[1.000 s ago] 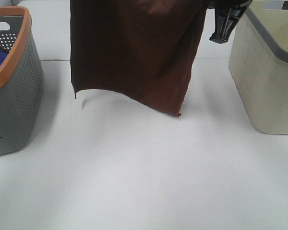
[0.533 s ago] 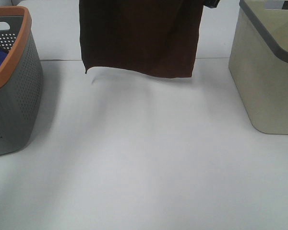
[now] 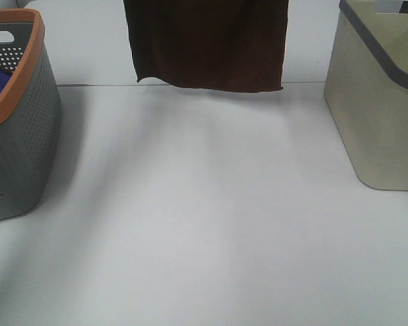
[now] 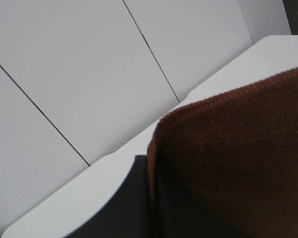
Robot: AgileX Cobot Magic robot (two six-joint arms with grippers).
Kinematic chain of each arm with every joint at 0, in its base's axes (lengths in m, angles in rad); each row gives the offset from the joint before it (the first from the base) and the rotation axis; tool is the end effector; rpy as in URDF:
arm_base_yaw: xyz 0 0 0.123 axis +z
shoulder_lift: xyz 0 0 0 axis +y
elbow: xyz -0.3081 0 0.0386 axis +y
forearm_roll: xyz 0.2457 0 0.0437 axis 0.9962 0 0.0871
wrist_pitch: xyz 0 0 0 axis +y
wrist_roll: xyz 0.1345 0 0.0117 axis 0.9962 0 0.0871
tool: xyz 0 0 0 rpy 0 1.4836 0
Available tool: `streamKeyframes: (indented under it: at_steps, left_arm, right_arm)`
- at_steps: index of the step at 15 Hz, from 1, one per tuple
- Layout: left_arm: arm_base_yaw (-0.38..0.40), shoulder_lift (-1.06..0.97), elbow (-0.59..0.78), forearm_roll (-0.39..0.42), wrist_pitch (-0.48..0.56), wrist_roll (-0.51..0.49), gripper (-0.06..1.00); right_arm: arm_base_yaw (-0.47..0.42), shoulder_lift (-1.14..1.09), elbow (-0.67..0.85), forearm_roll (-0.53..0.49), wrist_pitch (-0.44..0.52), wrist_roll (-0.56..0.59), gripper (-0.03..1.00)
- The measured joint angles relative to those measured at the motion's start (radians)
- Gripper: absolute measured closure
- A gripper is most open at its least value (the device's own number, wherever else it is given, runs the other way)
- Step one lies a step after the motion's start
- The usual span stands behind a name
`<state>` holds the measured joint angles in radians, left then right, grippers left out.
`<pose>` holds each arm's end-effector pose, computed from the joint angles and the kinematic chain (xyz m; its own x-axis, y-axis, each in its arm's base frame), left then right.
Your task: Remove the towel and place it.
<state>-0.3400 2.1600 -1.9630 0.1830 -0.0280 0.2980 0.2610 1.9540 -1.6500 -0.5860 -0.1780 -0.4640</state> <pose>0.5535 -0.1965 0.3413 0.0878 0.4596 -0.8838 0.3357 0.8216 0.4607 0.5111 0.1502 0.3533 0.2702 -0.8176 -0.5085 -0.2337 0.4566 -0.8584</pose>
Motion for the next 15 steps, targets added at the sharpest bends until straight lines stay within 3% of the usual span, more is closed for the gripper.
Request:
streamKeyframes:
  at_steps: [9, 11, 12, 15]
  left_arm:
    - [-0.015, 0.059, 0.0, 0.005, -0.001, 0.019, 0.94]
    - [-0.015, 0.059, 0.0, 0.005, -0.052, 0.02, 0.94]
    - [-0.015, 0.059, 0.0, 0.005, -0.141, 0.024, 0.94]
    - [-0.015, 0.079, 0.0, 0.005, -0.258, 0.079, 0.94]
  right_arm:
    - [-0.016, 0.087, 0.0, 0.06, -0.002, 0.003, 0.94]
    - [-0.016, 0.087, 0.0, 0.066, -0.056, 0.003, 0.94]
    - [-0.02, 0.087, 0.0, 0.066, -0.156, -0.003, 0.94]
    - [-0.038, 0.105, -0.034, 0.077, -0.223, -0.022, 0.94]
